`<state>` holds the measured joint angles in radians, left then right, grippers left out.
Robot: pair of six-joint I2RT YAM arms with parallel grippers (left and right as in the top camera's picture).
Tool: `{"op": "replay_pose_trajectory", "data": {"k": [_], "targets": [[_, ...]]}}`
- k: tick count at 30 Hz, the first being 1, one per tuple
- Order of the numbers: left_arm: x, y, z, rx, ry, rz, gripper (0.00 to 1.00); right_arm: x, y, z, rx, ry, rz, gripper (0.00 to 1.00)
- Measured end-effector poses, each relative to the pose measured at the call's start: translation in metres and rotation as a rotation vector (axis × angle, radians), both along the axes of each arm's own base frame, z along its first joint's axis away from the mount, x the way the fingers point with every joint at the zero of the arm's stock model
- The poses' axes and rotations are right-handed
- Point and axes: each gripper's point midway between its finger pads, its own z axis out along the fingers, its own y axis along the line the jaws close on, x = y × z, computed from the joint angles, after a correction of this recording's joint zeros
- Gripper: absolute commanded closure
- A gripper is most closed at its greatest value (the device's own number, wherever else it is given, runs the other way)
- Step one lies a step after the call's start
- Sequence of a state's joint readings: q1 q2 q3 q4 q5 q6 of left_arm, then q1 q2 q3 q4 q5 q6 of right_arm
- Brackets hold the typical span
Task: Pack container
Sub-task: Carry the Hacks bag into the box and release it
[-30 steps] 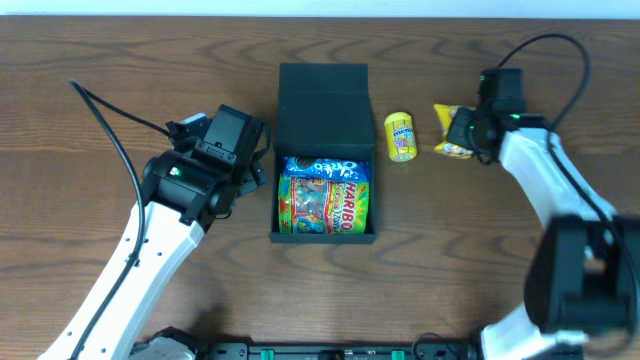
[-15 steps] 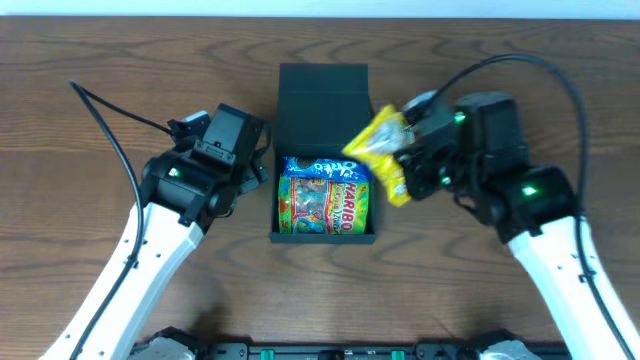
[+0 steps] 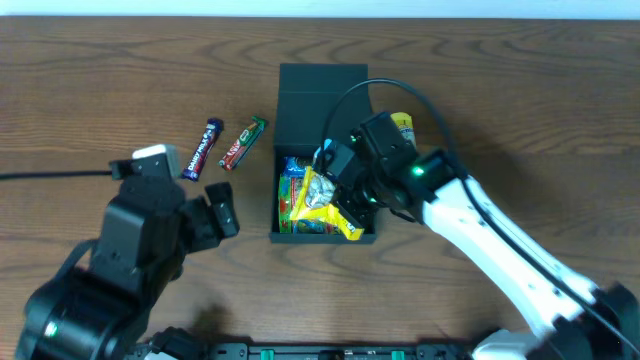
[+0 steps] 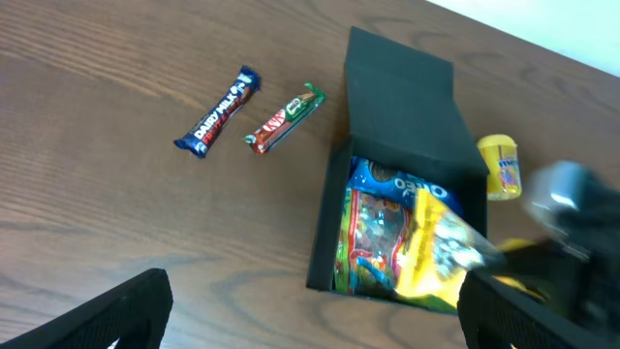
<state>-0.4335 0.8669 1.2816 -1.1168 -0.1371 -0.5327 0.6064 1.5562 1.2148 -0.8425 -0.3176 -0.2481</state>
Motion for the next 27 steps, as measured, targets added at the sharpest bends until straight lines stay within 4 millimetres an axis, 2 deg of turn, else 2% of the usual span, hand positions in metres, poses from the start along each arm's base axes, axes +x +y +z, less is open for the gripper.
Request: {"op": "replay_pose_trajectory", "data": {"k": [1,2,3,6,9,11,12,15,16,17,19,22,25,27], "targets": [[-0.003,0.001,0.001,0.003,-0.004,-0.007,0.05,0.000,-0.001,-0.014,-0.029,0.031,0.000,0.67],[-0.007,0.002,0.003,0.003,-0.014,-0.014,0.05,0.000,-0.001,-0.022,-0.045,0.051,0.000,0.25],[-0.009,0.003,0.003,0.008,-0.012,-0.017,0.05,0.000,-0.002,-0.029,-0.056,0.067,0.000,0.01],[-0.011,0.004,0.000,0.024,-0.002,-0.029,0.05,0.000,-0.002,-0.043,-0.084,0.102,-0.002,0.01],[-0.011,0.004,0.000,0.025,-0.001,-0.033,0.05,0.001,-0.005,-0.047,-0.102,0.109,-0.031,0.01],[-0.011,0.004,0.000,0.026,0.001,-0.033,0.05,0.004,-0.010,-0.046,-0.123,0.103,-0.077,0.05],[-0.011,0.004,0.000,0.027,0.001,-0.034,0.05,0.006,-0.012,-0.044,-0.129,0.095,-0.094,0.16],[-0.011,0.004,0.000,0.028,0.001,-0.035,0.05,0.012,-0.013,-0.023,-0.107,0.041,-0.137,0.77],[-0.011,0.004,0.000,0.028,0.001,-0.035,0.05,0.013,-0.013,-0.014,-0.091,0.019,-0.145,0.91],[-0.011,0.004,0.000,0.028,0.001,-0.035,0.05,0.014,-0.013,-0.003,-0.071,-0.004,-0.156,0.99],[-0.011,0.004,0.000,0.028,0.001,-0.035,0.05,0.015,-0.013,0.019,-0.028,-0.046,-0.177,0.99],[-0.011,0.004,0.000,0.028,0.001,-0.035,0.05,0.014,-0.013,0.030,0.000,-0.060,-0.190,0.98],[-0.011,0.004,0.000,0.029,0.002,-0.035,0.05,0.014,-0.011,0.016,-0.009,-0.030,-0.192,0.98],[-0.012,0.004,-0.001,0.030,0.005,-0.035,0.05,0.013,-0.010,-0.008,-0.034,0.016,-0.198,0.98]]}}
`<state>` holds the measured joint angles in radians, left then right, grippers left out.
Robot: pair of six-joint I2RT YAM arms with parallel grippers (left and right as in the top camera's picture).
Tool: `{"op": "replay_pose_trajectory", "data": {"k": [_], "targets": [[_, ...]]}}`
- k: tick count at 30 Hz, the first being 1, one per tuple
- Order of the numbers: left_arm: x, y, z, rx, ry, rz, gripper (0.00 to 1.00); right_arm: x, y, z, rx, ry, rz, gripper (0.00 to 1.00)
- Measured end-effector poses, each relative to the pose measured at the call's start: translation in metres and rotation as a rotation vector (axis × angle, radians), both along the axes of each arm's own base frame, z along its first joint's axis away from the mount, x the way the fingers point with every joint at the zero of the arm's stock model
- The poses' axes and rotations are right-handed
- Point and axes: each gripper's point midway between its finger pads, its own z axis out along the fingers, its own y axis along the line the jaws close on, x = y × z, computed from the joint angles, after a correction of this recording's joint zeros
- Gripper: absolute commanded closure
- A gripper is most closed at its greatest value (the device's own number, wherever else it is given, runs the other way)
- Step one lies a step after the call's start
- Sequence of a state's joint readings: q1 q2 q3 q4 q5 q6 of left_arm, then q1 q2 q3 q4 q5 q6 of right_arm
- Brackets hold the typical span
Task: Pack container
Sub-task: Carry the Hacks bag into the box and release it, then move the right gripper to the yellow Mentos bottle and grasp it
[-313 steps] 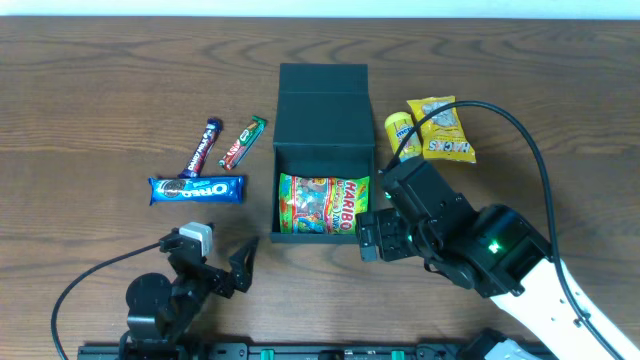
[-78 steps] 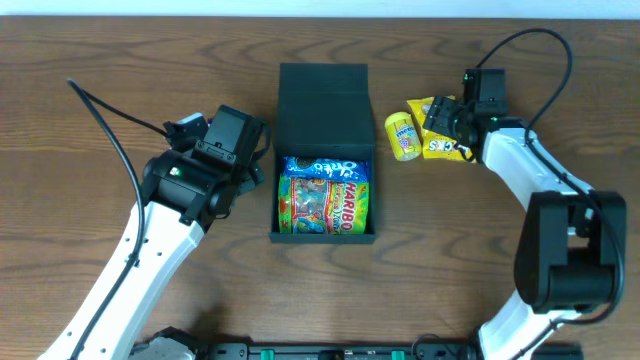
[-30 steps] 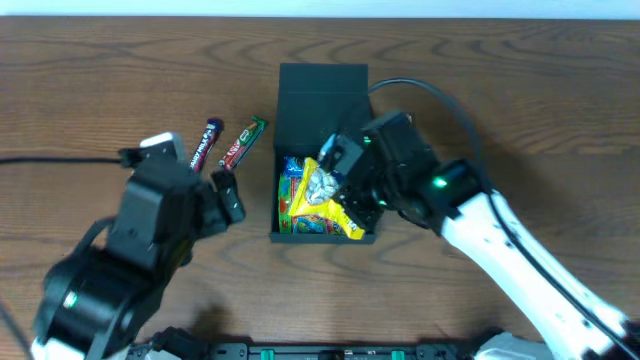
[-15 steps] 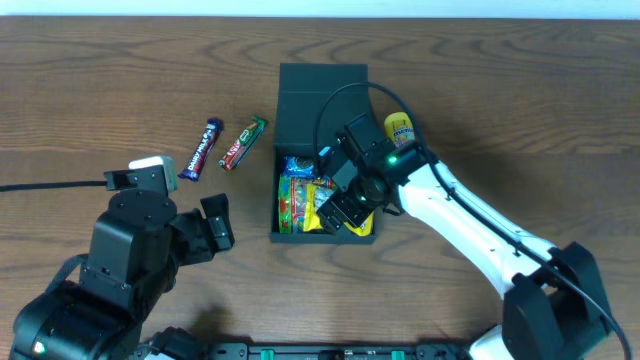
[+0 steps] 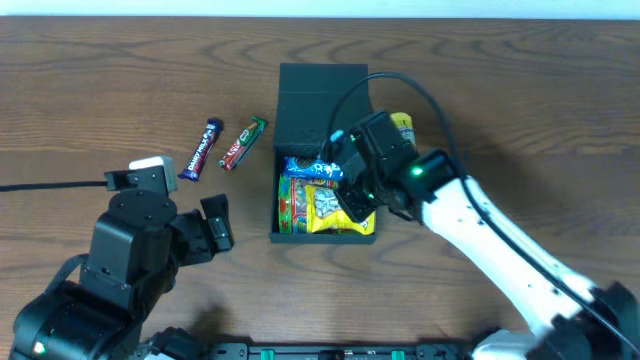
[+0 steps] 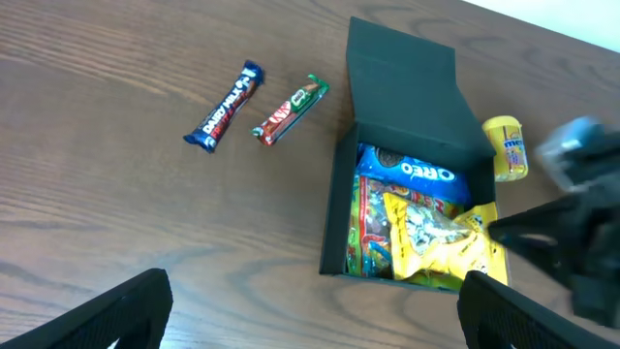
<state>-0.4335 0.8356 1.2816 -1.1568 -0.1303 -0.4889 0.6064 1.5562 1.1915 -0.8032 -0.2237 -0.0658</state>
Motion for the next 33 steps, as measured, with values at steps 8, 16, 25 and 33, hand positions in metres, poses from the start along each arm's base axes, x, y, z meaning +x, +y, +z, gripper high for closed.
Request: {"op": "replay_pose_trajectory", "data": {"k": [8,16,25,33], "targets": [[-0.005,0.002,-0.005,0.013,0.027,0.000,0.05,-0.003,-0.008,-0.074,-0.111,0.144,-0.071,0.98],[-0.006,0.003,-0.006,0.016,0.034,0.000,0.05,-0.009,-0.010,-0.087,-0.131,0.203,-0.099,0.99],[-0.006,0.003,-0.006,0.016,0.034,0.000,0.05,0.013,-0.009,0.029,0.065,-0.103,-0.154,0.93],[-0.007,0.003,-0.007,0.017,0.038,0.000,0.05,0.093,-0.104,0.030,-0.052,-0.245,-0.562,0.14]]}}
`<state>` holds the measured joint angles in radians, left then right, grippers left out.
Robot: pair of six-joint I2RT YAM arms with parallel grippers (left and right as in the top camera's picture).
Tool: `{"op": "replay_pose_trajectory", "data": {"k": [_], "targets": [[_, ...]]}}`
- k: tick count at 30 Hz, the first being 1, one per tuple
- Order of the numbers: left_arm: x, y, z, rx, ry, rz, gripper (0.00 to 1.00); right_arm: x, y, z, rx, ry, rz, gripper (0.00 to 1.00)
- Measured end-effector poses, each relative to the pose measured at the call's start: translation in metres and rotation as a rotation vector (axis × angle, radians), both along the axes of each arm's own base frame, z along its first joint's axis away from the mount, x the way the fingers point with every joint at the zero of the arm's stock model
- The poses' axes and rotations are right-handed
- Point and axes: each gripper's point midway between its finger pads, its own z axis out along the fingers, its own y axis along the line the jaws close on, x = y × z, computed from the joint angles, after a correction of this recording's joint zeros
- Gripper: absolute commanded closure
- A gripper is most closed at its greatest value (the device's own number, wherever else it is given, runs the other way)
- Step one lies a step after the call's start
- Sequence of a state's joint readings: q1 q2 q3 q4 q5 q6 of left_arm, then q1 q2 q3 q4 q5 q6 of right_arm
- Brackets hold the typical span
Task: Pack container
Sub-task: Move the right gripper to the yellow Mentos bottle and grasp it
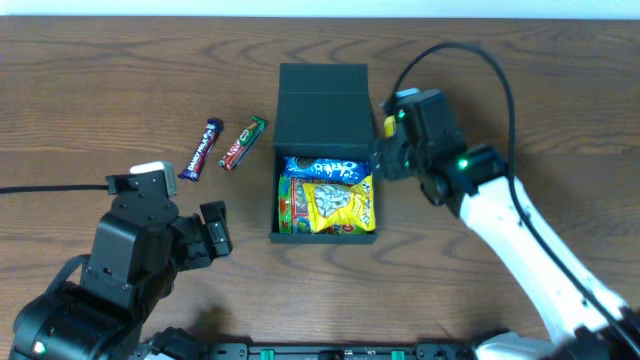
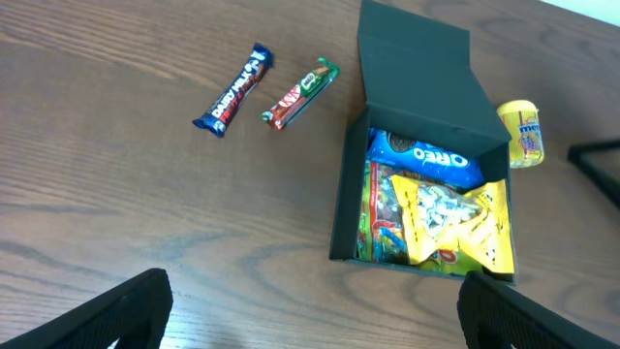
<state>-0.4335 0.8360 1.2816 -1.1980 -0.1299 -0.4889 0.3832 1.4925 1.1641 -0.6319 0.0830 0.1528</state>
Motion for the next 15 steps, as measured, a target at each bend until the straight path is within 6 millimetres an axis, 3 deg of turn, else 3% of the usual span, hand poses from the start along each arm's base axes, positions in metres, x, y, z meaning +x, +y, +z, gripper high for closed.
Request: {"op": "replay_pose_trajectory", "data": {"k": [3,6,10,15], "targets": [[0.000,0.000,0.000,0.000,0.001,0.000,0.05,0.030,-0.027,-0.022,0.005,0.003,-0.092,0.14],[0.000,0.000,0.000,0.000,0.001,0.000,0.05,0.051,-0.041,-0.039,0.021,-0.003,-0.139,0.14],[0.000,0.000,0.000,0.000,0.000,0.000,0.05,0.066,-0.041,-0.060,0.039,0.000,-0.141,0.14],[0.000,0.000,0.000,0.000,0.001,0.000,0.05,0.071,-0.034,-0.105,0.049,0.071,-0.132,0.17]]}}
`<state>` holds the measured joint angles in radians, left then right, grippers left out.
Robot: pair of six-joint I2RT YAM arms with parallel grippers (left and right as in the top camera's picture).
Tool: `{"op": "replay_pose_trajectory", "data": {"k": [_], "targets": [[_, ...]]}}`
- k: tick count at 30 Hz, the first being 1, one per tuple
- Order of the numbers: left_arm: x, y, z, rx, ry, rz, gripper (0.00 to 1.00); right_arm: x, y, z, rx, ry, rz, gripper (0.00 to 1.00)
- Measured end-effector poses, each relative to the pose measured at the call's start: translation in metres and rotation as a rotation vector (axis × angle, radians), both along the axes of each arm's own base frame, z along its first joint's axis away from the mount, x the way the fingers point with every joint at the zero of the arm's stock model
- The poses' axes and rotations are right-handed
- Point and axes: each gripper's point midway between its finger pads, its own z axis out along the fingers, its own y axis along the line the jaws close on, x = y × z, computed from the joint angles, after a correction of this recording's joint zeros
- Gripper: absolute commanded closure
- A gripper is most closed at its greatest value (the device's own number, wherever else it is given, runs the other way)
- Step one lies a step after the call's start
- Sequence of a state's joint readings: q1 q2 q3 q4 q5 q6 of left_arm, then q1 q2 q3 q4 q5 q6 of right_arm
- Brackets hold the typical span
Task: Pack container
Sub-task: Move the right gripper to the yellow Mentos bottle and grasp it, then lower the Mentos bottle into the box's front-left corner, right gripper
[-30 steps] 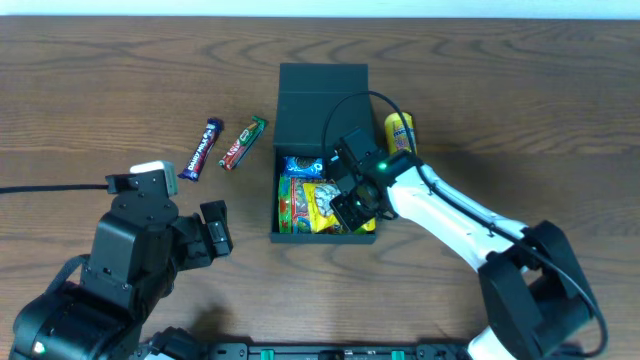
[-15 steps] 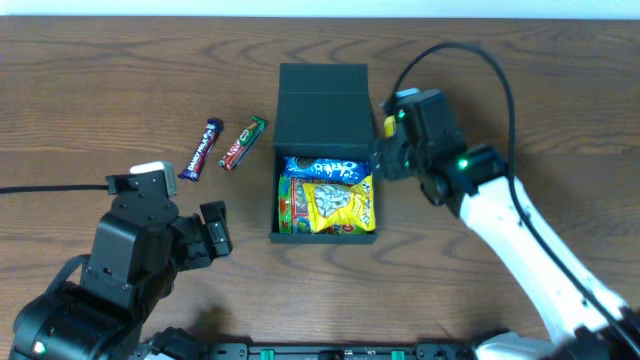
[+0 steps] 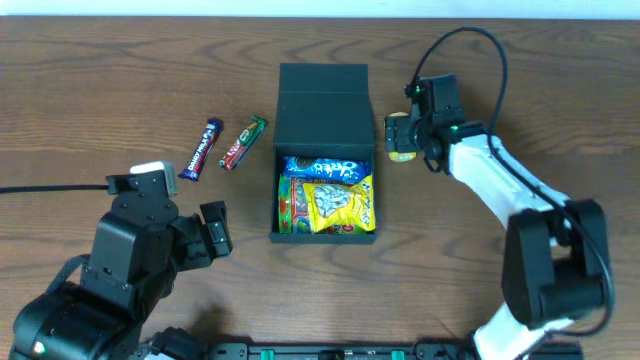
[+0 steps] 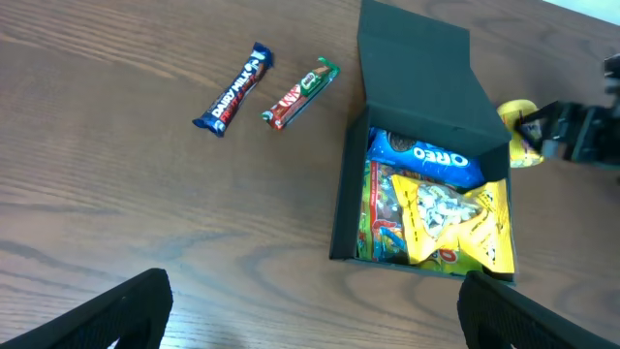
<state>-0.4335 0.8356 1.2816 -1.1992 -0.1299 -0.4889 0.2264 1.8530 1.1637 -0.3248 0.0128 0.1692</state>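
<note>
The black box (image 3: 276,190) stands at mid-table, its lid (image 3: 322,95) folded back. Inside lie a blue Oreo pack (image 4: 426,158), a yellow snack bag (image 4: 450,218) and a green-red sweet packet (image 4: 376,218). A small yellow tub (image 3: 399,153) lies just right of the box, also showing in the left wrist view as the tub (image 4: 516,153). My right gripper (image 3: 403,138) has its fingers at the tub; whether they grip it is unclear. My left gripper (image 4: 315,315) hangs open and empty near the table's front left.
Left of the box lie two bars: a blue Dairy Milk bar (image 3: 201,148) and a green-red chocolate bar (image 3: 243,141). A black cable (image 3: 50,175) runs off to the left behind my left arm. The table's far edge is just behind the lid.
My right arm has swung further back and right, and its fingers now reach the yellow tub. The box contents, the bars and my left gripper have not moved.
My right gripper held the yellow bag over the box's front right corner. Then the bag lay lower in the box with the gripper still at it. Then the gripper was clear of the box beside the yellow tub, and now its fingers are at the tub.
</note>
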Motion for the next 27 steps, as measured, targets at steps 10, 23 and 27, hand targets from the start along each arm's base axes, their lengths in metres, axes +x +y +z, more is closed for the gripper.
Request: {"op": "replay_pose_trajectory", "data": {"k": [10,23,27], "targets": [[0.000,0.000,0.000,0.000,0.000,0.000,0.05,-0.007,0.005,-0.030,0.019,0.085,0.004,0.55],[0.000,0.001,0.000,0.004,-0.001,0.003,0.05,-0.004,0.027,0.122,0.025,0.123,0.084,0.96],[0.001,0.002,0.000,0.008,-0.003,0.008,0.05,-0.042,0.078,0.175,0.099,0.073,0.205,0.98]]}}
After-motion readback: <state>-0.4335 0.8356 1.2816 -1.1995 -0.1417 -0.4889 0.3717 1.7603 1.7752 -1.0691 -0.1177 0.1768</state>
